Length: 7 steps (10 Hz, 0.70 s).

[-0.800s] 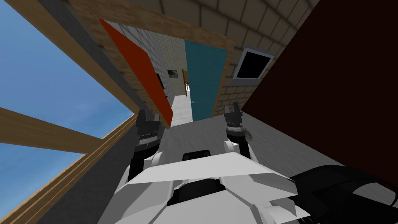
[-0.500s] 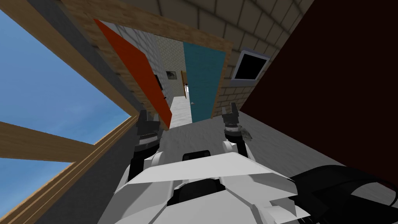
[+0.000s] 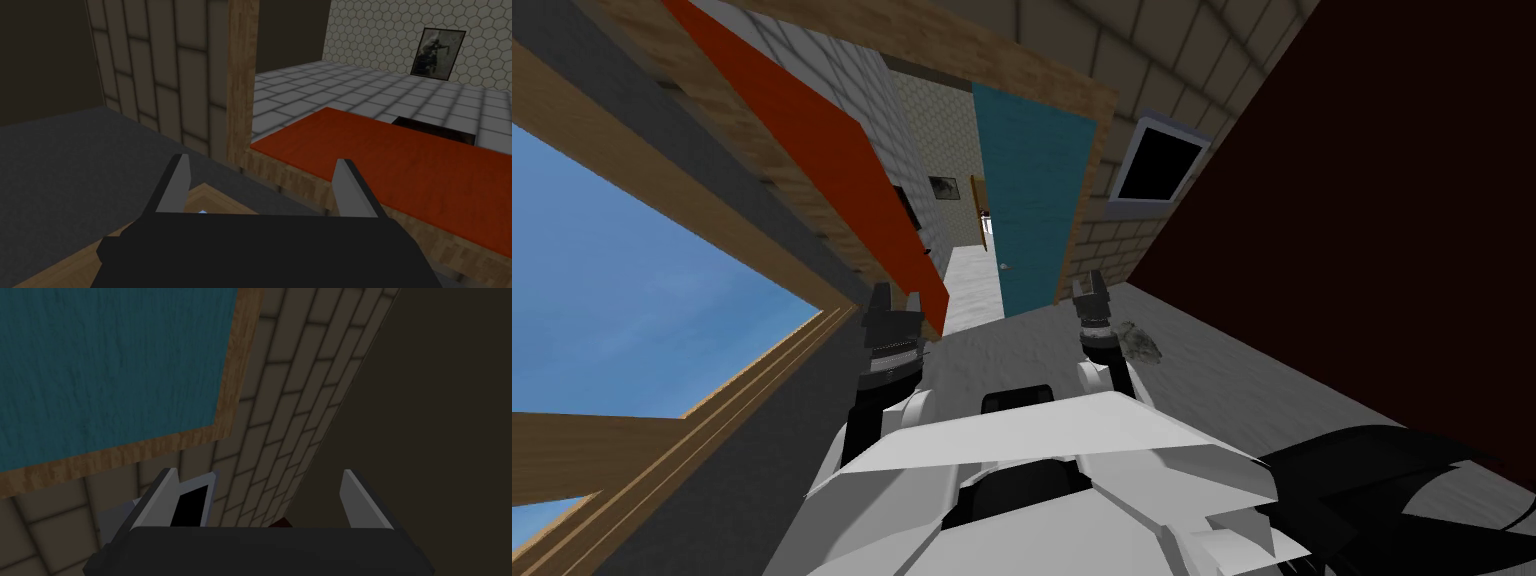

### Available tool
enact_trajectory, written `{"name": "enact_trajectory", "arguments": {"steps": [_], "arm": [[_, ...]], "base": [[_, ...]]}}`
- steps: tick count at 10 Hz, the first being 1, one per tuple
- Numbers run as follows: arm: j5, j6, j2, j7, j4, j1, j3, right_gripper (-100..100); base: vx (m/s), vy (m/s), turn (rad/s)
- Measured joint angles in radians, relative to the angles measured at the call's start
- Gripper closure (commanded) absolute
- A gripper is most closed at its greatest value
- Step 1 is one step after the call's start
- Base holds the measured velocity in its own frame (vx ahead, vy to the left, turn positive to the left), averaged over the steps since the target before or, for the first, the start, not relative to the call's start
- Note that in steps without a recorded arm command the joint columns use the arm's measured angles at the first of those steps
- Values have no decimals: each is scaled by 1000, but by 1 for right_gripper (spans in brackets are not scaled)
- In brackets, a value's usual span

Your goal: Push the door open

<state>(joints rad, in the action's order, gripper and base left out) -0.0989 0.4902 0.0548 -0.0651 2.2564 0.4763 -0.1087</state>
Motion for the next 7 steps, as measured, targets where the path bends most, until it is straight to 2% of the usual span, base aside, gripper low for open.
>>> {"name": "enact_trajectory", "arguments": {"steps": [7], "arm": [[2,31,26,-12,-129,-38,-59,-100]], "base": [[123,28,-71]]}}
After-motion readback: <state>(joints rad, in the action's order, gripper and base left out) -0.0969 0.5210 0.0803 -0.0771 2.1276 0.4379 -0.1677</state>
